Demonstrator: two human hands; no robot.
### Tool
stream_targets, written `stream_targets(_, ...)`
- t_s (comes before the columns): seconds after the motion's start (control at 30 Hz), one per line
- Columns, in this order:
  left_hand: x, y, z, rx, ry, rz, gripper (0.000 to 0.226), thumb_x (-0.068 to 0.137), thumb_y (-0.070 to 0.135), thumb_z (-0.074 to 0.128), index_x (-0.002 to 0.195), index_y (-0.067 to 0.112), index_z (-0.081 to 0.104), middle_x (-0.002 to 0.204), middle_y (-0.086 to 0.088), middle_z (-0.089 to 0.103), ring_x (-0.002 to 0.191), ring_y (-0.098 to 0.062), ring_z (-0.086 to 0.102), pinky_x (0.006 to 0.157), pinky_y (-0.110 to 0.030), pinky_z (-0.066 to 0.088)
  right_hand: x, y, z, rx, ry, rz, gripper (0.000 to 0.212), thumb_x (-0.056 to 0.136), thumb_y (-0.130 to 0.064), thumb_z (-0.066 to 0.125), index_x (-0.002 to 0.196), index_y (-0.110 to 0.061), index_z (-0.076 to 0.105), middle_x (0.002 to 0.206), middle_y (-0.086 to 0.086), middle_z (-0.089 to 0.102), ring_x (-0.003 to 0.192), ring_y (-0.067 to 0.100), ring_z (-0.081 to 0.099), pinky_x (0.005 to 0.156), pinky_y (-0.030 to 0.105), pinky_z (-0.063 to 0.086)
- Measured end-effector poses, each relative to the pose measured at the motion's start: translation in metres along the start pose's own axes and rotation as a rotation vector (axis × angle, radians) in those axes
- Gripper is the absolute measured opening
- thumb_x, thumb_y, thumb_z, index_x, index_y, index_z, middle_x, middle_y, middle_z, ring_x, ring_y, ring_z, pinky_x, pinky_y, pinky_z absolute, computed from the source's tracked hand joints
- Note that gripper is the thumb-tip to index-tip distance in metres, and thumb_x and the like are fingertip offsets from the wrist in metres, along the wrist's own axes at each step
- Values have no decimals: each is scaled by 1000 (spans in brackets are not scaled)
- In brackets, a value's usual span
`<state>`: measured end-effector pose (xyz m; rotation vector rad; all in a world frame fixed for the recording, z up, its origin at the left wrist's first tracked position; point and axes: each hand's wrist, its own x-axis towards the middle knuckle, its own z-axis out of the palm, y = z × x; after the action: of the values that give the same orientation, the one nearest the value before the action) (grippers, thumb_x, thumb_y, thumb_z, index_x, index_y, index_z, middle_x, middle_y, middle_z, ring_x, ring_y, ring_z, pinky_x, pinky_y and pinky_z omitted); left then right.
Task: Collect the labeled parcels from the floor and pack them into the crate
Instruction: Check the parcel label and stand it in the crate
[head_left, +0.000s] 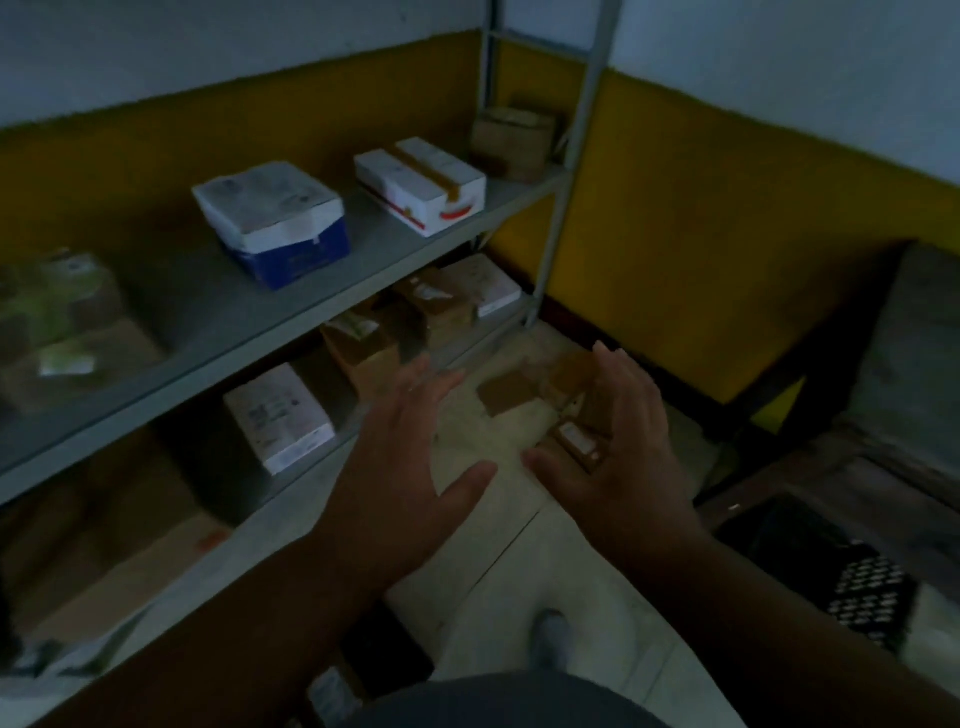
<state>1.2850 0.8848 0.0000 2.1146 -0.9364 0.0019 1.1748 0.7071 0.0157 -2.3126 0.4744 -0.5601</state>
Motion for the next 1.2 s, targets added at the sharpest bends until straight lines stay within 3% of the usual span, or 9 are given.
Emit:
stream_targets(0.1,53,16,41,-52,-15,27,83,74,54,68,144,46,23,153,13,21,140,-19,32,105,-46,40,41,38,-35,-34,14,45,101,69,-60,72,143,-62,3,161,-17,6,135,-10,12,95,11,25)
stream_targets(0.2,105,26,84,-60,-41,27,83,74,58,65,144,46,23,153,16,21,141,-15,29,106,-43,37,85,80,-68,-55,-6,68,105,70,-55,77,139,-67,-1,161,-19,5,142,1,16,101,28,32)
stream_targets(0.4,189,17,141,-38,-35,6,85,72,54,69,144,36,28,146,5,32,132,-17,39,98,-35,42,163,150,-76,-64,-21,127,106,69,-59,73,150,-49,4,161,-10,12,144,6,20,104,32,31)
stream_targets(0.6,258,-37,169,-61,-138,0,83,72,55,65,143,35,28,142,9,33,132,-18,39,101,-39,42,219,184,-28,56,-31,242,103,71,-54,75,149,-48,9,160,-10,16,144,11,25,105,35,35)
stream_targets(0.67,297,-60,185,-85,-172,-5,82,72,55,66,143,34,29,138,9,35,126,-9,38,98,-31,40,247,194,-13,71,-39,279,101,71,-56,74,149,-50,10,159,-13,17,141,7,26,103,33,36)
stream_targets(0.8,396,-114,212,-72,-334,5,88,76,38,80,147,29,29,146,0,39,127,-2,32,101,-32,40,324,215,14,80,44,410,102,72,-51,78,149,-49,11,154,-15,26,131,0,35,98,29,42)
stream_targets(0.97,498,-179,235,31,-389,130,84,72,28,84,141,21,37,133,-9,51,114,-4,40,84,-22,34,405,254,70,115,164,586,97,75,-42,81,149,-43,19,151,-15,32,128,-1,37,96,27,41)
stream_targets(1.1,534,-245,298,-1,-450,38,80,73,29,81,140,23,37,134,-6,50,116,-11,48,83,-21,39,443,319,135,182,116,722,89,76,-40,80,147,-41,27,151,-12,35,130,4,39,104,40,44)
stream_targets(1.2,545,-305,368,-44,-523,-70,81,76,41,72,145,25,33,143,-2,44,125,-12,45,92,-27,44,463,390,199,239,82,820,90,75,-40,81,148,-40,29,152,-9,36,128,9,45,98,35,48)
